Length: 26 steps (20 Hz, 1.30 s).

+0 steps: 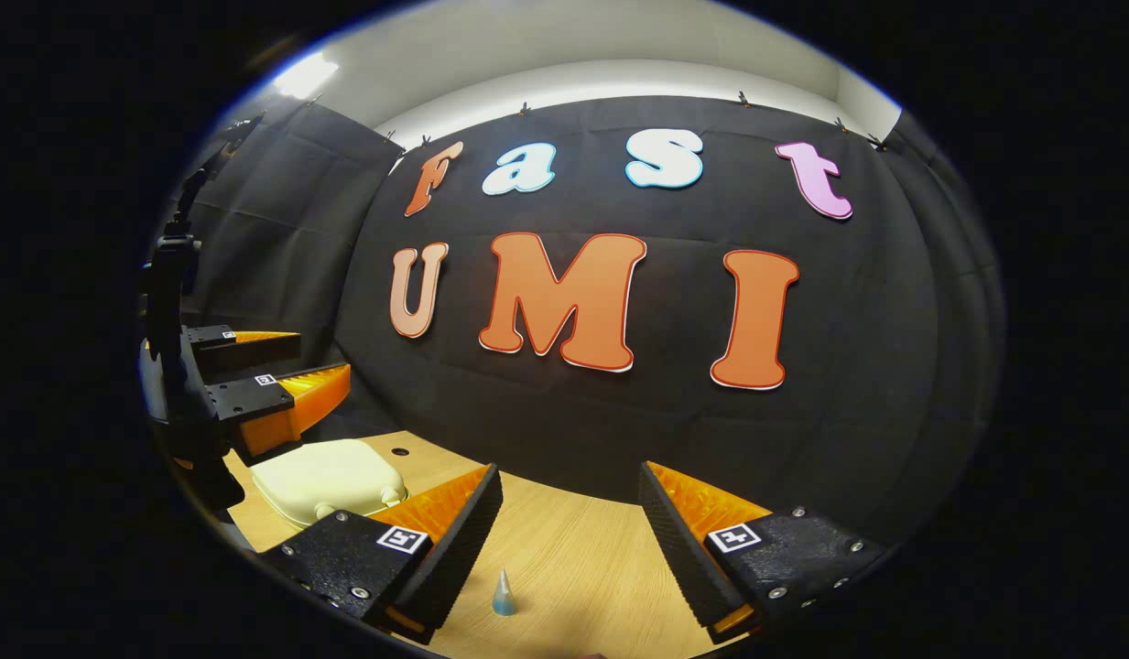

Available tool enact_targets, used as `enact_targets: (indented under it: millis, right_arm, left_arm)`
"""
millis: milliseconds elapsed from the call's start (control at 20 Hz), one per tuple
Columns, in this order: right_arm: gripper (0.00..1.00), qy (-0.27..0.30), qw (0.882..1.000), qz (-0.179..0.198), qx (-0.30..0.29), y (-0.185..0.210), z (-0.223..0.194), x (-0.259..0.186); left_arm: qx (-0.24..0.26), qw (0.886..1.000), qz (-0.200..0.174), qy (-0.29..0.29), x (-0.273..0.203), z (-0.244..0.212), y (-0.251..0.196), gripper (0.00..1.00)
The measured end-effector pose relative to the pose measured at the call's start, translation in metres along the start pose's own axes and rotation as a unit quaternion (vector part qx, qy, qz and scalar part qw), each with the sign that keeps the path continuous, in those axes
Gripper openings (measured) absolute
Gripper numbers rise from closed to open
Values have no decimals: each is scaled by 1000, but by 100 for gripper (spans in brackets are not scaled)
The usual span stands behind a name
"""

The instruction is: First open the suitcase, pack the skin care products into it, and then close the suitcase.

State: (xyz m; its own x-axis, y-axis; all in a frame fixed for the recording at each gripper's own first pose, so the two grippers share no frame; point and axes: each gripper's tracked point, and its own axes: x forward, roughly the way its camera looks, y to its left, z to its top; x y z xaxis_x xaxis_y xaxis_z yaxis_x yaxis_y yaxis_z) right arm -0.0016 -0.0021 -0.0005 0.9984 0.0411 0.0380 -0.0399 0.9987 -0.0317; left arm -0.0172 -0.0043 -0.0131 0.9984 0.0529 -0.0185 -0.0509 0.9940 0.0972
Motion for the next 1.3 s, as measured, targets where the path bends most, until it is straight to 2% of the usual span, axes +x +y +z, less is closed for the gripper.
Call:
enact_targets:
  millis: [100, 350, 700, 850, 1100, 1300]
  right_arm:
    - [95, 3, 1000, 0, 1, -2, -6, -3]
    - [95, 8, 1000, 1, 15, -2, -13, -7]
    - [95, 18, 999, -28, 14, -17, -18, -6]
    - [95, 24, 998, -62, 4, -29, -22, -2]
    - [95, 41, 992, -115, 3, -40, -25, 7]
    - [95, 57, 987, -148, -13, -50, -29, 10]
  left_arm:
    - [2, 1000, 4, 2, -3, -1, -2, 100]
    - [12, 1000, 7, 11, -6, -9, -8, 98]
    - [81, 996, -3, 42, 7, -51, 2, 98]
    - [125, 990, -36, 61, 10, -82, -2, 98]
    - [194, 972, -100, 87, 18, -137, -6, 98]
    - [243, 952, -149, 113, 26, -182, -12, 98]
